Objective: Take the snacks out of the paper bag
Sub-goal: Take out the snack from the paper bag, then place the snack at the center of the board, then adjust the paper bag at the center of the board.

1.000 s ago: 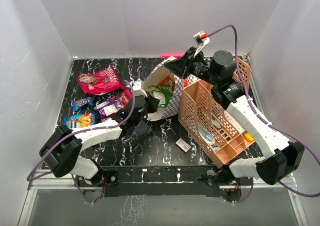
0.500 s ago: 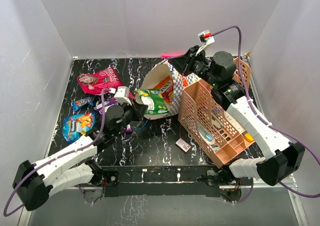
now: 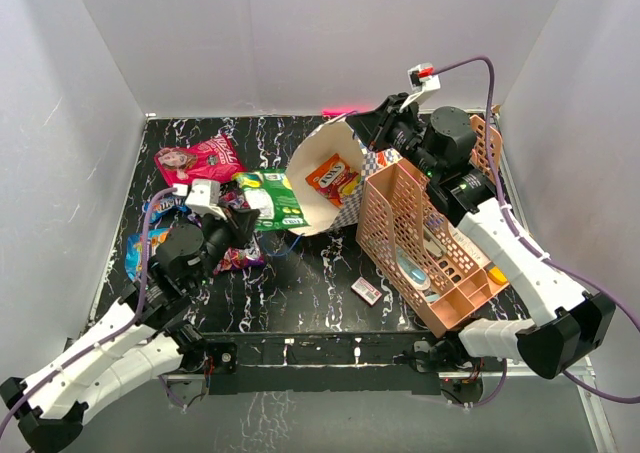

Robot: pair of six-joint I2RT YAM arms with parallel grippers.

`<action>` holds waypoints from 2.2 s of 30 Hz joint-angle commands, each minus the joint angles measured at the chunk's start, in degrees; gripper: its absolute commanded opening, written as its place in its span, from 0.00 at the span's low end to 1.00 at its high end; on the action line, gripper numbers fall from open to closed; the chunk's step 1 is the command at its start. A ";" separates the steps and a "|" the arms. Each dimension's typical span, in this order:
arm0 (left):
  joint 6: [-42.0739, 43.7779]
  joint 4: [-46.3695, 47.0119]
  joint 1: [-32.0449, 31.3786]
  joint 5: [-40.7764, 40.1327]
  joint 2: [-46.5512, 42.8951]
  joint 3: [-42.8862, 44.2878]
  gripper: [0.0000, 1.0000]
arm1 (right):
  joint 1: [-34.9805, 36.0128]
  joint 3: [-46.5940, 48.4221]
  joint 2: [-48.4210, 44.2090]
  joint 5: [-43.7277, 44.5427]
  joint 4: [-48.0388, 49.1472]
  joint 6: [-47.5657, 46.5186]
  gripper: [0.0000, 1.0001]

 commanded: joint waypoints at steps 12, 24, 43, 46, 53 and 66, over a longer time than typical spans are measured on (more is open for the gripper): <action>20.31 -4.12 4.19 -36.28 15.54 14.36 0.00 | 0.12 -0.78 -2.91 0.50 2.92 0.24 0.08; 0.05 -2.72 26.14 -14.84 30.50 14.44 0.00 | 0.08 -0.18 -3.58 -1.55 1.61 -0.38 0.08; -7.89 -13.28 30.61 -10.25 29.79 12.23 0.77 | 0.30 1.78 6.89 -58.00 16.39 8.54 0.08; -7.84 -13.34 30.48 -5.31 29.56 14.17 0.83 | 0.22 2.16 6.57 -57.88 13.40 6.49 0.08; -3.84 -11.76 27.82 5.69 27.61 15.37 0.83 | 0.17 4.25 6.83 -44.16 3.58 -1.19 0.08; 6.65 -12.45 25.02 21.45 20.53 20.09 0.82 | -0.04 6.77 8.43 -22.88 0.31 -0.09 0.08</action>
